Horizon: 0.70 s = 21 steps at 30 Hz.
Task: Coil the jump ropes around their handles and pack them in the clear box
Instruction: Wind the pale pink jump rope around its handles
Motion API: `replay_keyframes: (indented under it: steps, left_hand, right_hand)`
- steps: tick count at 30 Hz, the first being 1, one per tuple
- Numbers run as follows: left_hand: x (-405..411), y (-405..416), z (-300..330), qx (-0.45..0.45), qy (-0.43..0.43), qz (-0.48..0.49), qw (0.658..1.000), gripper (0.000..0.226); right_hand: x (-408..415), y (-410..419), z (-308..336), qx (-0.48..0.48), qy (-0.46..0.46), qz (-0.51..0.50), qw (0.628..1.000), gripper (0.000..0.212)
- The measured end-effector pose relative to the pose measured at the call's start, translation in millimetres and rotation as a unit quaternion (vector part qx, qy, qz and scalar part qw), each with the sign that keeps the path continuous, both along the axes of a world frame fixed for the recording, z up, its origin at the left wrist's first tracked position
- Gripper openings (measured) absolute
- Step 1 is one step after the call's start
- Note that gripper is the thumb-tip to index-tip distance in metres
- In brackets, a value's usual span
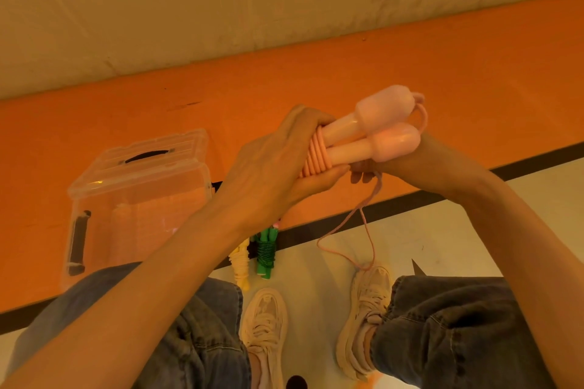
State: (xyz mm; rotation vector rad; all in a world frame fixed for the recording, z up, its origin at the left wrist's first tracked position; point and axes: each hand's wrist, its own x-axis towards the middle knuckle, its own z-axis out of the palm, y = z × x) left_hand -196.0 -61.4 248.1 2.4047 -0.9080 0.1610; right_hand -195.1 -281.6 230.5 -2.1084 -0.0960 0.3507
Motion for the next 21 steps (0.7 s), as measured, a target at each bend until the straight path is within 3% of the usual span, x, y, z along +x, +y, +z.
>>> replay_keyframes:
  steps: [3,6,13,21]
  left_hand:
    - [0,0,-4,0.008,-0.001,0.004,1.000,0.054]
    - [1,2,-7,0.001,0.007,0.028,1.000,0.052]
    - [6,6,-14,-0.064,0.081,0.055,0.993,0.051]
    - [4,6,-16,0.018,0.057,0.041,0.997,0.070]
  right_hand:
    - [-2,5,6,-0.001,0.027,0.015,1.000,0.033]
    - [-10,12,15,0.059,0.060,0.026,0.996,0.027]
    - [-22,21,18,0.034,0.088,0.032,0.995,0.008]
    - [-33,13,35,0.076,0.131,0.041,0.988,0.024]
